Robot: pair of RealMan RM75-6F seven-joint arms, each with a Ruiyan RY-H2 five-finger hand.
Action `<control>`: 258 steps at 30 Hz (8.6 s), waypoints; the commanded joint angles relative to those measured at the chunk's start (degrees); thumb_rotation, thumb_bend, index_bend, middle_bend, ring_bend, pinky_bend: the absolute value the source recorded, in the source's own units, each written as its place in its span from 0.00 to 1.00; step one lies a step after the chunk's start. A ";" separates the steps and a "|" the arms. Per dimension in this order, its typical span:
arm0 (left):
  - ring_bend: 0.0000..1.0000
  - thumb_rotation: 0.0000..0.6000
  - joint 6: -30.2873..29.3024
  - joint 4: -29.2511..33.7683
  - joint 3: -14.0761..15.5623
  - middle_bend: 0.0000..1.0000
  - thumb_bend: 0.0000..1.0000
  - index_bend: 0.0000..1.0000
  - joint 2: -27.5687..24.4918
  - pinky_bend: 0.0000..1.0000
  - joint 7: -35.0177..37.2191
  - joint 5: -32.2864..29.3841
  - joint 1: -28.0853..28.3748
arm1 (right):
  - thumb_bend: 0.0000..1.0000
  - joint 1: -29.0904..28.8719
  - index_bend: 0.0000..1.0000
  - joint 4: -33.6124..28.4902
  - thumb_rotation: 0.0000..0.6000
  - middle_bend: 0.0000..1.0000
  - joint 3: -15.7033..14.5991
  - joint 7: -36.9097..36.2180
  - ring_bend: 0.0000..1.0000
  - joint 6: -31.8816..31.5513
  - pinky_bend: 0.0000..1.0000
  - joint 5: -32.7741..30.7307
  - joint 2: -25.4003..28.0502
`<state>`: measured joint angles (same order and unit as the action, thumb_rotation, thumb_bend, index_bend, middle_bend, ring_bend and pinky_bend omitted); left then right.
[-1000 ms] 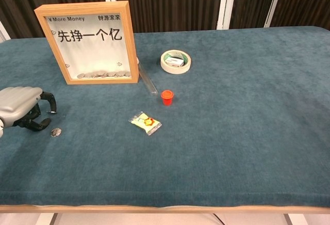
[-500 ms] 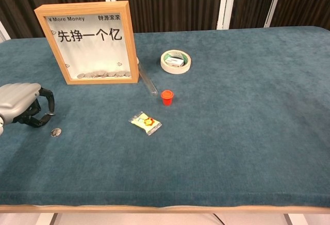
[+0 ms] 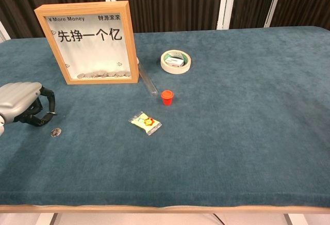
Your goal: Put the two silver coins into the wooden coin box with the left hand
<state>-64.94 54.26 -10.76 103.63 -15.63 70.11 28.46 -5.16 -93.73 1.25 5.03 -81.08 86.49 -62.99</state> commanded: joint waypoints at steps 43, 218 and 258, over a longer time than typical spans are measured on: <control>1.00 1.00 0.48 39.09 -23.11 1.00 0.49 0.61 -30.27 1.00 -17.99 -25.90 14.66 | 0.15 -0.40 0.00 -0.02 1.00 0.00 1.62 -2.95 0.00 1.32 0.00 -3.52 1.42; 1.00 1.00 -5.01 4.22 7.83 1.00 0.40 0.47 -2.57 1.00 3.91 10.39 -6.61 | 0.15 -0.22 0.00 -0.64 1.00 0.00 0.96 -2.61 0.00 1.42 0.00 -2.80 1.39; 1.00 1.00 -6.67 3.83 7.01 1.00 0.40 0.57 -2.39 1.00 5.26 11.77 -6.63 | 0.15 -0.39 0.00 -0.70 1.00 0.00 0.92 -2.01 0.00 1.93 0.00 -3.19 1.30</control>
<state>-71.65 58.16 -3.72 101.20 -10.31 81.91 21.80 -5.56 -94.43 2.17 3.03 -79.15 83.30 -61.70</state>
